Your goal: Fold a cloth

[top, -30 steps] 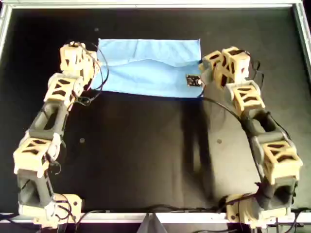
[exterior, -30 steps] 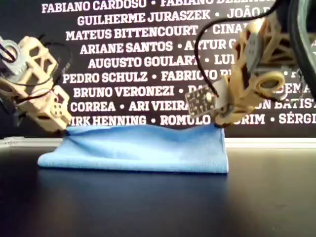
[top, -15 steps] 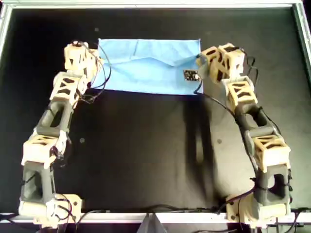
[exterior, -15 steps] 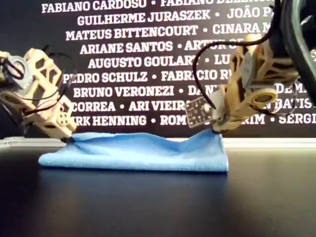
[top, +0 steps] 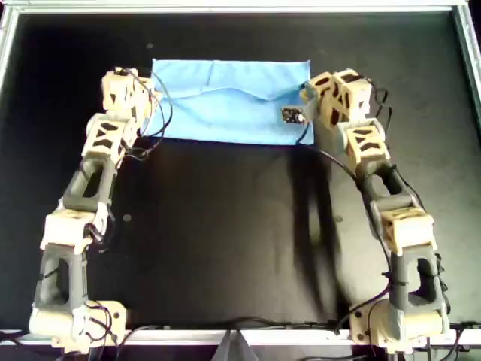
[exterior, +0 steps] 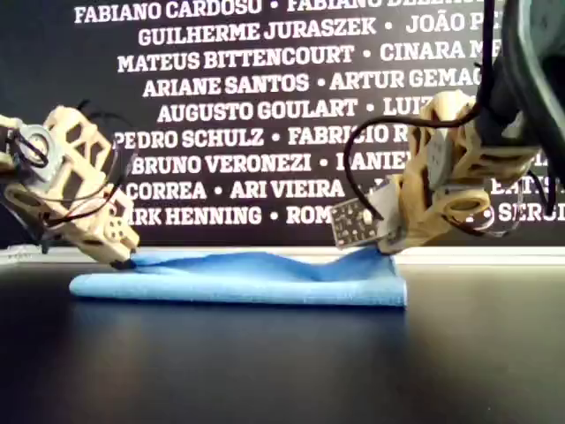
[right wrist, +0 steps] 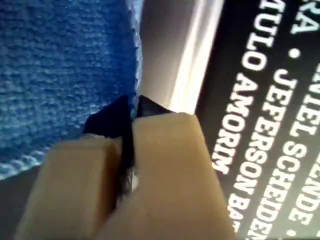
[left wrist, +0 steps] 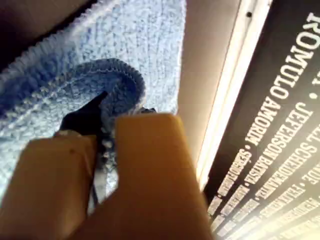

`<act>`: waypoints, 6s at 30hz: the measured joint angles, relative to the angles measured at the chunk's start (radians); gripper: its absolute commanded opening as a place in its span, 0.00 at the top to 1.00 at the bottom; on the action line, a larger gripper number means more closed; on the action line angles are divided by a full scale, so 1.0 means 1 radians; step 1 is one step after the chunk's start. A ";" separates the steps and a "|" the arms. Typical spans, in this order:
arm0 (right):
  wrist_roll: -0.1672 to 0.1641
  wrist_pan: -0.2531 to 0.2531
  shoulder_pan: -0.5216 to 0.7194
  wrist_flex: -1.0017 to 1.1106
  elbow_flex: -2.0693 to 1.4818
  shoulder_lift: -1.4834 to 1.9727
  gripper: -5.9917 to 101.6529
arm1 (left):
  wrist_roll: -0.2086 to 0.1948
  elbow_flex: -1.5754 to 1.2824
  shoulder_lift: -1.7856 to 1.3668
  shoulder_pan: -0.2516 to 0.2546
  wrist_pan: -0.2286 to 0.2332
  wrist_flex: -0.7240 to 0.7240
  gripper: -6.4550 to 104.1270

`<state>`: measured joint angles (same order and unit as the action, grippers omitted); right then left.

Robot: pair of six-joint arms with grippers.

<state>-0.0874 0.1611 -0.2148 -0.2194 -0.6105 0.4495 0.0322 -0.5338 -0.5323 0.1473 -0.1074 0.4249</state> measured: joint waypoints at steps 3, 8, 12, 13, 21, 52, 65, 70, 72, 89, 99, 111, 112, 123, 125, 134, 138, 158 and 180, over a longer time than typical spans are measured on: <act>0.000 0.000 0.000 0.000 0.046 -0.015 0.95 | 0.000 0.038 0.005 -0.002 0.000 0.000 0.91; 0.000 0.000 0.000 0.000 0.086 -0.023 0.95 | 0.000 0.098 0.020 -0.002 0.000 0.000 0.91; 0.000 0.000 0.000 0.000 0.086 -0.023 0.93 | 0.000 0.123 0.058 -0.002 0.002 0.000 0.90; 0.000 0.000 0.000 0.000 0.086 -0.023 0.93 | 0.000 0.123 0.066 -0.002 0.002 0.000 0.89; 0.000 0.000 0.000 0.049 0.087 -0.063 0.71 | 0.000 0.124 0.091 -0.002 0.002 0.000 0.62; 0.009 0.012 0.127 0.000 0.057 0.172 0.43 | 0.000 0.106 -0.209 -0.017 0.002 0.222 0.54; 0.015 0.012 0.110 -0.152 -0.750 1.103 0.44 | -0.048 0.106 -0.900 -0.021 0.003 0.861 0.34; 0.015 0.006 0.127 -0.152 -1.134 1.651 0.44 | -0.095 0.009 -1.120 -0.054 -0.006 1.118 0.31; 0.012 0.006 0.138 -0.152 -1.282 1.830 0.44 | -0.097 -0.087 -1.180 -0.081 0.009 1.126 0.30; 0.006 -0.127 0.135 -0.152 -2.046 2.623 0.43 | -0.043 -1.347 -2.273 -0.097 -0.008 0.950 0.30; 0.020 -0.144 0.138 -0.153 -2.258 2.631 0.43 | 0.086 -2.230 -2.545 -0.097 -0.011 0.147 0.30; 0.064 -0.161 0.123 -0.153 -2.411 2.632 0.42 | 0.083 -2.484 -2.549 -0.097 -0.011 -0.054 0.30; 0.064 -0.161 0.121 -0.153 -2.411 2.632 0.42 | 0.083 -2.484 -2.549 -0.097 -0.011 -0.055 0.30; 0.089 -0.164 -0.041 -0.153 -2.411 2.632 0.23 | 0.083 -2.484 -2.533 -0.097 -0.011 -0.055 0.24; 0.092 -0.175 -0.035 -0.153 -2.411 2.632 0.23 | 0.083 -2.484 -2.494 -0.097 -0.011 -0.060 0.24; 0.092 -0.175 -0.044 -0.153 -2.347 2.500 0.23 | 0.078 -2.290 -2.214 -0.097 -0.011 -0.061 0.24; 0.092 -0.175 -0.044 -0.153 -2.206 2.246 0.22 | 0.077 -2.105 -1.862 -0.097 -0.011 -0.063 0.24; 0.092 -0.167 -0.049 0.144 -1.671 1.177 0.22 | 0.089 -1.787 -1.305 -0.097 -0.011 -0.261 0.04; 0.192 -0.166 -0.078 0.150 -1.308 0.827 0.23 | 0.083 -1.428 -0.816 0.006 0.000 -0.334 0.04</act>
<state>0.1043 -0.0046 -0.2930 -0.0690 -1.9190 1.2763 0.1150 -1.9620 -1.3484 0.1534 -0.1074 0.0905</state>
